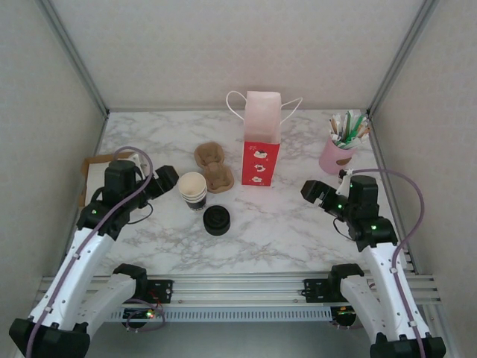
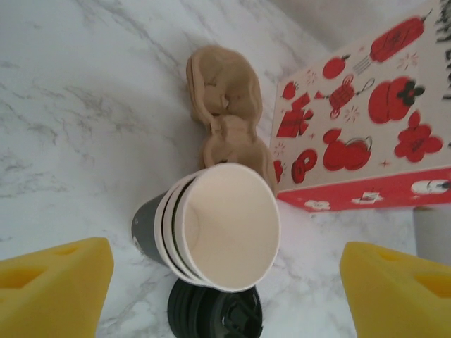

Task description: Pack the takeout coffee

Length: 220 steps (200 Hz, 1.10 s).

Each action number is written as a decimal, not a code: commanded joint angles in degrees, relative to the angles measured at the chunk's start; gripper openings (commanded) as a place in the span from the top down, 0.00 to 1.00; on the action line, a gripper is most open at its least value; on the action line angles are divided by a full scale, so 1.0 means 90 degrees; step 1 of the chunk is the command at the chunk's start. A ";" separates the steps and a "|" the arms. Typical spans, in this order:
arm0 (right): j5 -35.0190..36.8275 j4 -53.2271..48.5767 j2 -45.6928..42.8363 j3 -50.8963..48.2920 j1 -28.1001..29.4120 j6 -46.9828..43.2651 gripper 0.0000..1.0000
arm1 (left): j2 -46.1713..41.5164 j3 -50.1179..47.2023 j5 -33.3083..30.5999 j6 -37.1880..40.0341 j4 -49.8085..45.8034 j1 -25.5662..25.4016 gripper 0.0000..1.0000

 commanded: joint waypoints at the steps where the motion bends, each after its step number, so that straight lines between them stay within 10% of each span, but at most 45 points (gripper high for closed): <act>1: -0.0717 0.0524 0.0193 -0.0120 0.0201 -0.0057 0.02 | 0.0128 0.0218 -0.0369 0.0217 -0.0544 -0.0268 0.21; 85: 0.0702 0.0268 0.1723 0.0595 0.2872 -0.0792 0.15 | 0.1881 0.1146 -0.1710 0.0435 -0.1211 -0.1882 0.52; 159: 0.1025 0.0371 0.2560 0.0803 0.3611 -0.0986 0.16 | 0.2362 0.1660 -0.2118 0.0458 -0.1765 -0.1722 0.48; 220: 0.1090 0.0334 0.3019 0.1077 0.3760 -0.1159 0.19 | 0.2787 0.1973 -0.1533 0.0857 -0.2135 -0.1052 0.64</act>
